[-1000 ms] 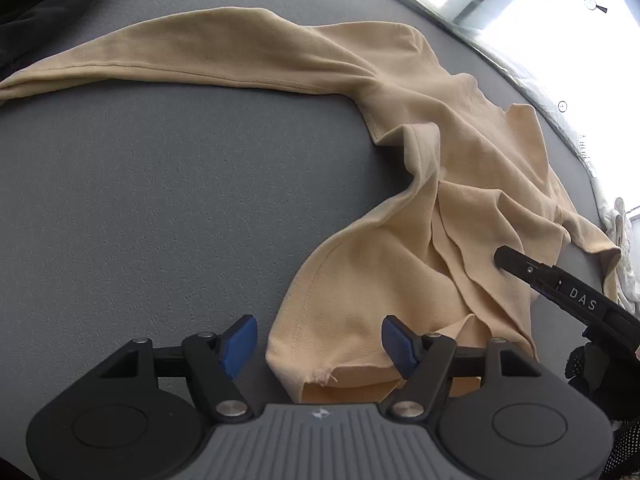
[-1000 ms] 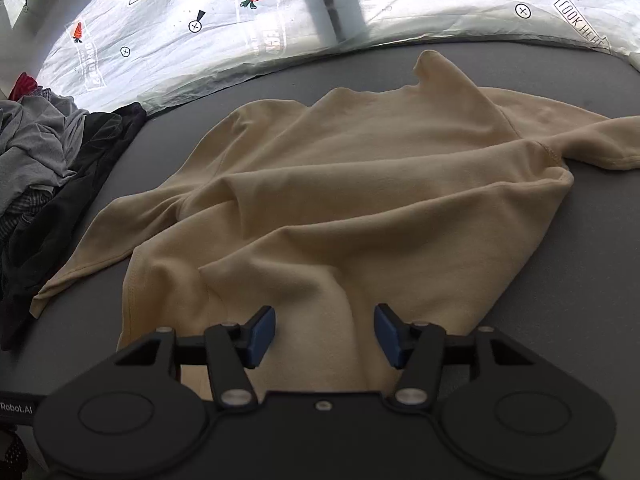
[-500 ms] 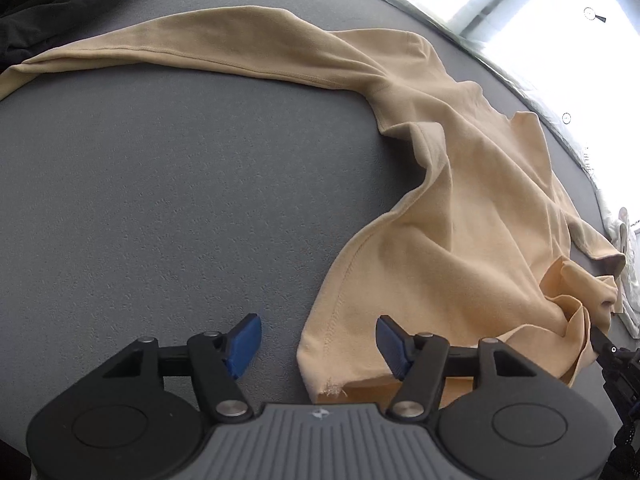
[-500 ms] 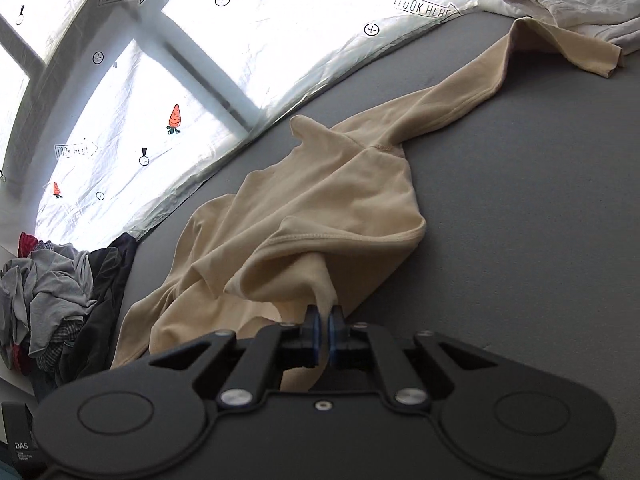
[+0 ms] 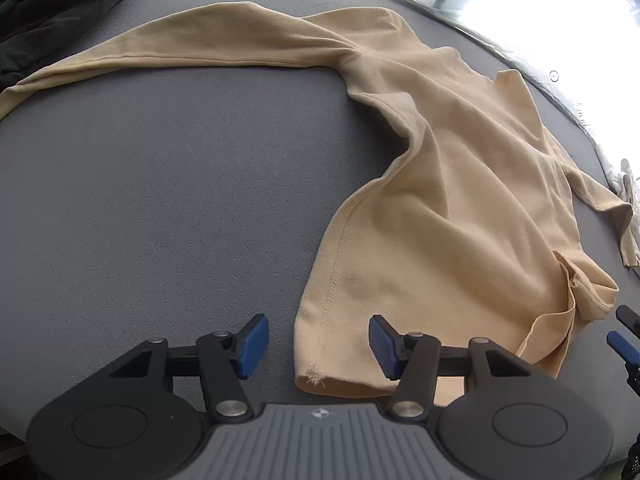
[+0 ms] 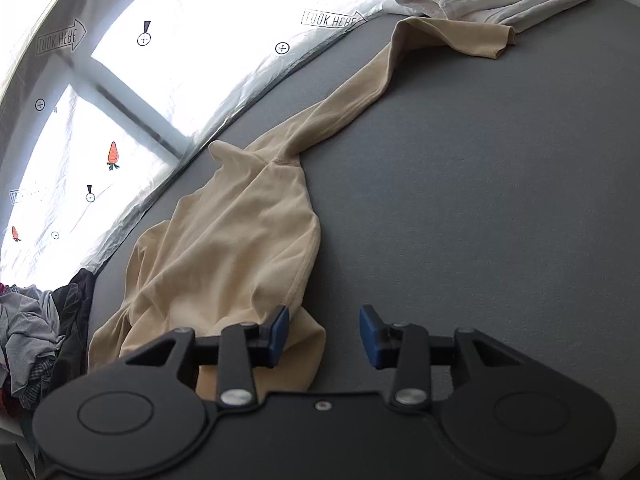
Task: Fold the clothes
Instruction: 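Grasp the hem with the left tool while the right tool holds it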
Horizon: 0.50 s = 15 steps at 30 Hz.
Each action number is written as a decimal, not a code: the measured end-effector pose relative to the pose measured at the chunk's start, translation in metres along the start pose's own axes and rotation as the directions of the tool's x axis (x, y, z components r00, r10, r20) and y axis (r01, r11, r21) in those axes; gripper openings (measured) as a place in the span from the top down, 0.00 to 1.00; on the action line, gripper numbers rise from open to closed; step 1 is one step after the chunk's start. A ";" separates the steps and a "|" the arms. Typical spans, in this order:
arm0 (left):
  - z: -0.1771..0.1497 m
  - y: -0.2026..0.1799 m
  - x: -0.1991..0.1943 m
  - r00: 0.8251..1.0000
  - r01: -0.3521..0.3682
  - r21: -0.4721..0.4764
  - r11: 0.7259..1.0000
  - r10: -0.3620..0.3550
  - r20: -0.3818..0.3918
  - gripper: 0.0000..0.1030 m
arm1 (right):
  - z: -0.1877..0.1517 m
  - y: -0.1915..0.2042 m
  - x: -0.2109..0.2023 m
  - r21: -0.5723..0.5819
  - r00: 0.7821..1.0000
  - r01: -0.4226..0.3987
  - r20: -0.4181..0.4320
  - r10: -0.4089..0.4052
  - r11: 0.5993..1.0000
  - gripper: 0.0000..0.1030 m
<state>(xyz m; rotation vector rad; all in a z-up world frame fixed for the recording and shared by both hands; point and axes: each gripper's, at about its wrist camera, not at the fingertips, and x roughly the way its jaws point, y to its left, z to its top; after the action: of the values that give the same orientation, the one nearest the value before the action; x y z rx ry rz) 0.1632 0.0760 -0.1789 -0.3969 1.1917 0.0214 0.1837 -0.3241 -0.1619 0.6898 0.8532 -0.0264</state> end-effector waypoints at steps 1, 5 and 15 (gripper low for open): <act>0.001 0.002 0.000 0.999 0.028 -0.016 0.999 -0.029 -0.018 0.56 | 0.002 0.004 0.002 0.008 1.000 -0.014 0.002 0.014 1.000 0.52; 0.005 0.008 0.004 0.994 0.083 -0.076 0.994 -0.088 -0.070 0.73 | 0.003 0.017 0.016 0.013 0.999 -0.028 -0.037 0.029 1.000 0.52; 0.007 0.029 -0.015 0.986 0.165 -0.227 0.960 -0.162 0.031 0.96 | 0.005 0.011 0.002 0.013 0.993 -0.110 -0.044 0.111 0.994 0.91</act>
<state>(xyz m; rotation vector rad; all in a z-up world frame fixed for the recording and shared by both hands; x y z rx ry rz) 0.1576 0.1080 -0.1713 -0.6974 1.1448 0.0182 0.1913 -0.3180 -0.1552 0.7492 0.8569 0.0841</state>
